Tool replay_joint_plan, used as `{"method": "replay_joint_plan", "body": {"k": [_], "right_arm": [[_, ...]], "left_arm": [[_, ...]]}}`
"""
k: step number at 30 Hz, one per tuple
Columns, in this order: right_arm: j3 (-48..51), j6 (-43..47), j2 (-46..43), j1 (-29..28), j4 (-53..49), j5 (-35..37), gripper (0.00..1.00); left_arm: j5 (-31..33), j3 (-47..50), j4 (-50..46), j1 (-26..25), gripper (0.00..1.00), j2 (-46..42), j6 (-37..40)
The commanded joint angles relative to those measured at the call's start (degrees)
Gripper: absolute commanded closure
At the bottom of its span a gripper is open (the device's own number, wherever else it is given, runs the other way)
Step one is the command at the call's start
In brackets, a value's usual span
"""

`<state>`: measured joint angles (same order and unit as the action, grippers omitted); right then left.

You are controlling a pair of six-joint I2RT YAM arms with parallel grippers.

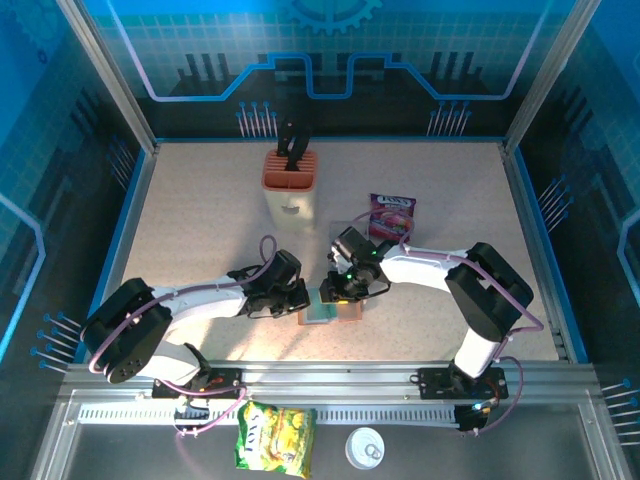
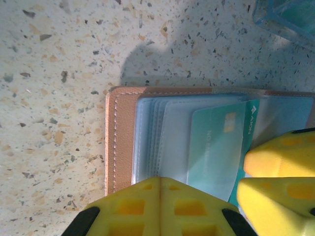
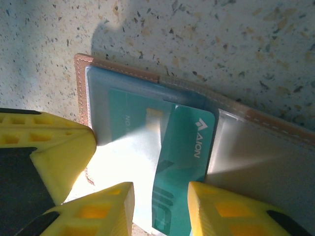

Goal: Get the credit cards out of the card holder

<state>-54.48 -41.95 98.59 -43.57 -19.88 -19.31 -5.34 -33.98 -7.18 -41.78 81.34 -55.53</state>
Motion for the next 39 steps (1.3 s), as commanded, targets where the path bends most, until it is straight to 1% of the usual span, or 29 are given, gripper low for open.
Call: {"method": "replay_joint_plan", "body": {"k": [1, 5, 11, 17, 22, 24, 27, 39], "right_arm": [[-1.1, 1.0, -1.83, -0.67, -2.31, -0.22, 0.66], [-0.69, 0.73, -3.37, -0.55, -2.51, -0.29, 0.65], [0.44, 0.32, -4.45, 0.22, -1.7, -0.33, 0.65], [1.54, -0.04, -3.5, 0.51, -0.22, -0.93, 0.65], [2.36, -0.5, -3.05, 0.85, 1.15, -1.07, 0.65], [2.53, -0.47, -2.79, 1.03, 1.5, -1.21, 0.65], [2.87, -0.55, -2.38, 1.33, 2.18, -1.58, 0.65], [3.76, -0.99, -0.62, 2.14, 5.22, -3.7, 0.65]], "left_arm": [[0.15, 0.22, -3.41, 0.36, 0.94, -0.35, 0.11], [0.33, -1.64, -5.05, 0.35, 0.94, -1.85, 1.03], [-1.3, -4.19, -6.05, 0.01, 0.94, -2.2, 1.73], [-1.38, -6.57, -6.36, -1.83, 0.94, -0.37, 1.57], [-2.1, -7.93, -6.52, -2.93, 0.95, 2.99, 1.43], [-2.3, -7.95, -6.48, -3.14, 0.95, 3.95, 1.47], [-1.41, -7.88, -7.2, -3.23, 1.0, 4.6, 1.8], [0.2, -6.08, -7.19, -3.23, 1.0, 3.61, 1.29]]}}
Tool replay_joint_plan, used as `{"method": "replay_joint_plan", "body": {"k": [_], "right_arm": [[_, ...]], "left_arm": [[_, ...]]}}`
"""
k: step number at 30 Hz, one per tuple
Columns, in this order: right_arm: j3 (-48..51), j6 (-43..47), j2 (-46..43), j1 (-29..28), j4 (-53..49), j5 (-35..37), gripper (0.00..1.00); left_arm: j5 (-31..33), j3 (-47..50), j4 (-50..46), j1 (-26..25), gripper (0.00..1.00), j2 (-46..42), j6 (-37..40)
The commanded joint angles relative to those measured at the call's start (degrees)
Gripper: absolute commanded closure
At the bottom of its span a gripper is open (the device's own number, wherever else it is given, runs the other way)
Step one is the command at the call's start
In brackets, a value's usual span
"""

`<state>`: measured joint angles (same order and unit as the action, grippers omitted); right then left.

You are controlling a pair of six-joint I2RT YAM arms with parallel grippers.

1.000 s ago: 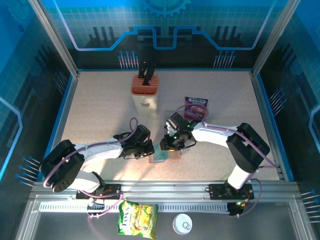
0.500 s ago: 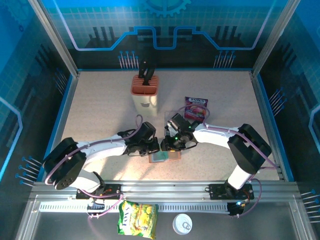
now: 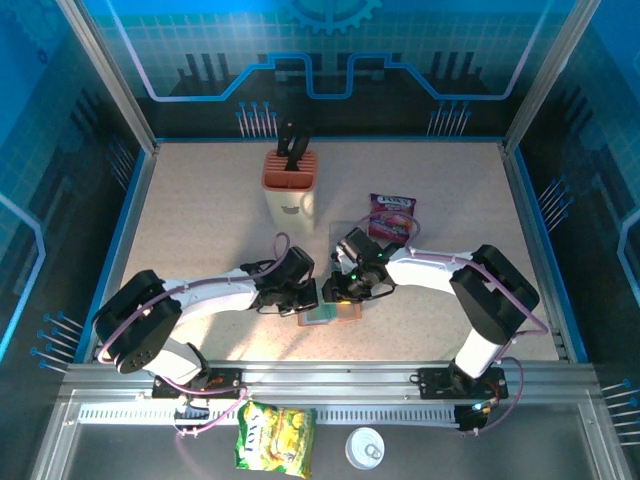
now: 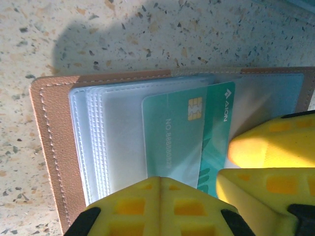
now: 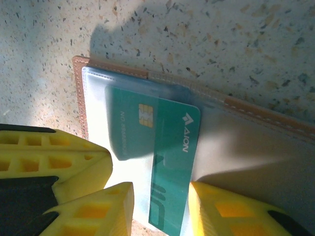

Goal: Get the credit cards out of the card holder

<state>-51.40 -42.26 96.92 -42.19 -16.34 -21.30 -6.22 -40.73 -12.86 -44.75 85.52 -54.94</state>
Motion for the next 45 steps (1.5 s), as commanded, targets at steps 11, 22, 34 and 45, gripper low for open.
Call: {"method": "replay_joint_plan", "body": {"k": [11, 22, 34, 45], "right_arm": [[3.05, -1.18, -0.01, 1.08, 2.63, -2.26, 0.65], [4.15, -1.94, 0.13, 1.47, 4.42, -3.31, 0.66], [6.39, -4.3, -2.14, 1.92, 10.06, -6.51, 0.69], [8.21, -4.7, -4.02, 2.55, 11.15, -6.52, 0.82]], "left_arm": [[1.77, 1.36, -2.17, -0.25, 1.0, -0.52, 0.88], [3.69, 0.73, -3.77, -0.34, 1.0, -2.95, 1.58], [2.11, 3.55, -0.97, -0.27, 1.0, 0.16, 0.79], [2.7, 3.51, -1.95, -0.22, 1.0, 0.09, 1.08]]}}
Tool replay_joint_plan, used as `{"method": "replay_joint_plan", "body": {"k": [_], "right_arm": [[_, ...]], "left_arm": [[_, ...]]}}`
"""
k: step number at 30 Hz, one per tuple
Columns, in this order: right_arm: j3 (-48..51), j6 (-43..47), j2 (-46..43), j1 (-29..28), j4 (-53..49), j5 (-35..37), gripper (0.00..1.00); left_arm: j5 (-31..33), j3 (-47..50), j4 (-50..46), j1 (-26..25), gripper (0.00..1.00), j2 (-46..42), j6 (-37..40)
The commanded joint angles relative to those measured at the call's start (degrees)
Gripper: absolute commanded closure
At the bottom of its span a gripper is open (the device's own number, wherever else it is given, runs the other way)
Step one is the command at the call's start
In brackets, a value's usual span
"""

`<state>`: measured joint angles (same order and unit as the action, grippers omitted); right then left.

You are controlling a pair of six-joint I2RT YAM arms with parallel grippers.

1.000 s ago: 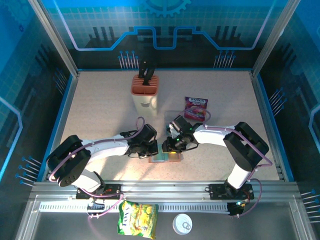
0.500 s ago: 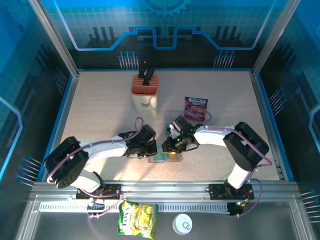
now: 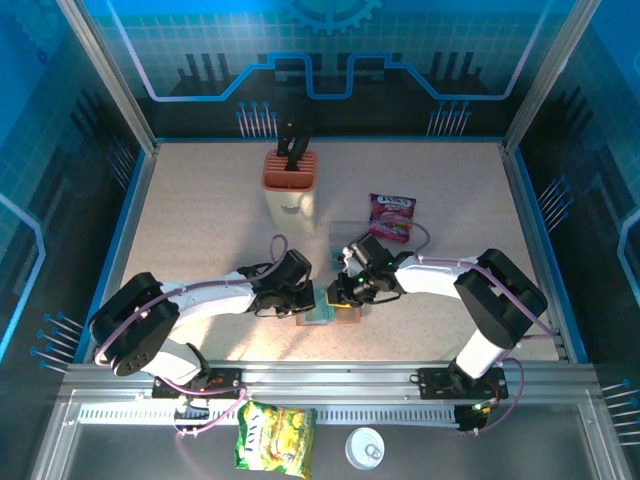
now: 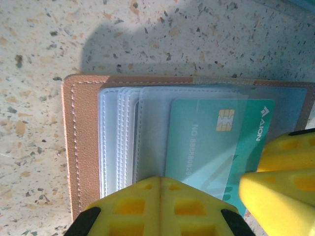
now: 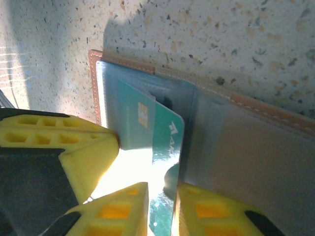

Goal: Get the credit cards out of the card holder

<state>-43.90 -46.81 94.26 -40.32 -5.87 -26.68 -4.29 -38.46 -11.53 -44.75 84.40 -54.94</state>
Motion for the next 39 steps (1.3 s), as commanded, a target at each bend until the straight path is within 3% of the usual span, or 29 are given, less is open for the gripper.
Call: {"method": "replay_joint_plan", "body": {"k": [1, 20, 28, 34, 39], "right_arm": [[0.83, -0.15, -1.45, 0.68, 0.62, -1.06, 0.83], [4.2, 3.43, -10.63, 4.13, -6.18, 1.88, 0.95], [1.87, 7.22, -15.72, 6.68, -12.47, 3.17, 1.0], [-3.9, 14.85, -16.84, 8.09, -19.21, 5.4, 1.0], [-12.28, 29.62, -14.39, 8.11, -28.5, 9.39, 0.99]], "left_arm": [[0.76, 1.24, -3.24, -0.24, 1.0, 1.22, 1.12], [1.57, 0.49, -4.91, -0.12, 1.0, -0.46, 1.31], [1.0, -0.41, -4.26, -0.15, 0.96, -2.61, 0.94], [0.95, -1.58, -4.4, -0.01, 0.92, -5.56, 0.67], [1.79, -1.36, -4.16, 0.01, 0.86, -8.18, 0.96]]}}
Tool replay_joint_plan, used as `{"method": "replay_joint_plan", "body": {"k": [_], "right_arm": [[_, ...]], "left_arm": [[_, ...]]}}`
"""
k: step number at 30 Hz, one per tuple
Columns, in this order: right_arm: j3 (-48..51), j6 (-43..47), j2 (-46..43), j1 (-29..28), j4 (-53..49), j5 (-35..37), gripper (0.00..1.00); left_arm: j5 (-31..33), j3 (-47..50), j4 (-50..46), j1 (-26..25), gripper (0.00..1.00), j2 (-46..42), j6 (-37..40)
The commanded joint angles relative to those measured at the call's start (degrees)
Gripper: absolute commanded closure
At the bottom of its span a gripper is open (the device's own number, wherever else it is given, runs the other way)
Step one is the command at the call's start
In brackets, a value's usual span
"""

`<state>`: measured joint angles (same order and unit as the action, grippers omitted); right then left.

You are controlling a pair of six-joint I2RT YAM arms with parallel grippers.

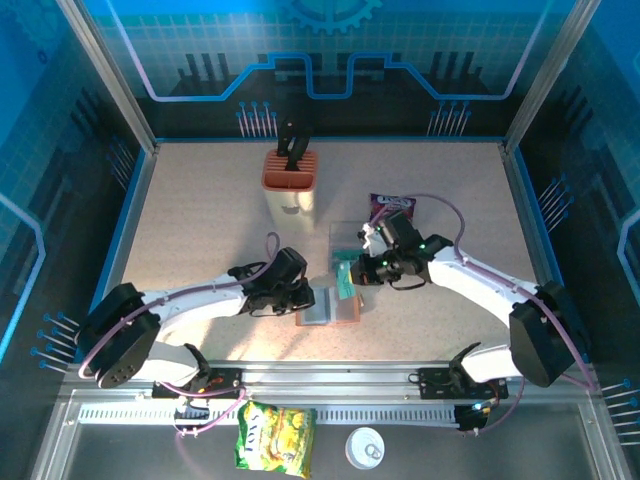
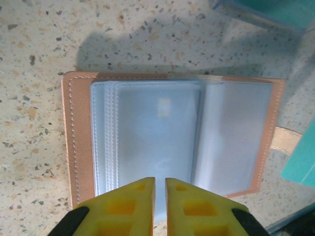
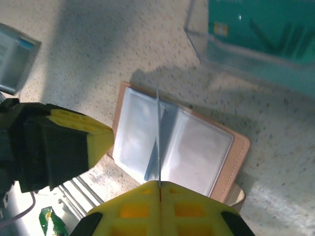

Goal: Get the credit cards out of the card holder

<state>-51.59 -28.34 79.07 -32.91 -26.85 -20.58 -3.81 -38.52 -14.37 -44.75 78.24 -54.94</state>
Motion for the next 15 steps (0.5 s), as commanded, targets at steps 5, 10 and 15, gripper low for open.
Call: {"method": "replay_joint_plan", "body": {"k": [5, 10, 15], "right_arm": [[-11.93, 29.82, 3.72, 0.57, -14.71, 7.04, 0.99], [-21.82, 48.47, 9.19, 0.66, -24.02, 10.43, 1.0], [-28.76, 60.85, 14.31, 0.47, -29.61, 16.09, 1.0]], "left_arm": [[2.65, 0.14, -1.2, 0.31, 0.85, -5.38, 0.88], [3.37, 1.27, -2.13, 0.9, 0.81, -8.1, 1.04], [4.1, 2.69, -2.81, 1.27, 0.74, -11.25, 0.49]]}}
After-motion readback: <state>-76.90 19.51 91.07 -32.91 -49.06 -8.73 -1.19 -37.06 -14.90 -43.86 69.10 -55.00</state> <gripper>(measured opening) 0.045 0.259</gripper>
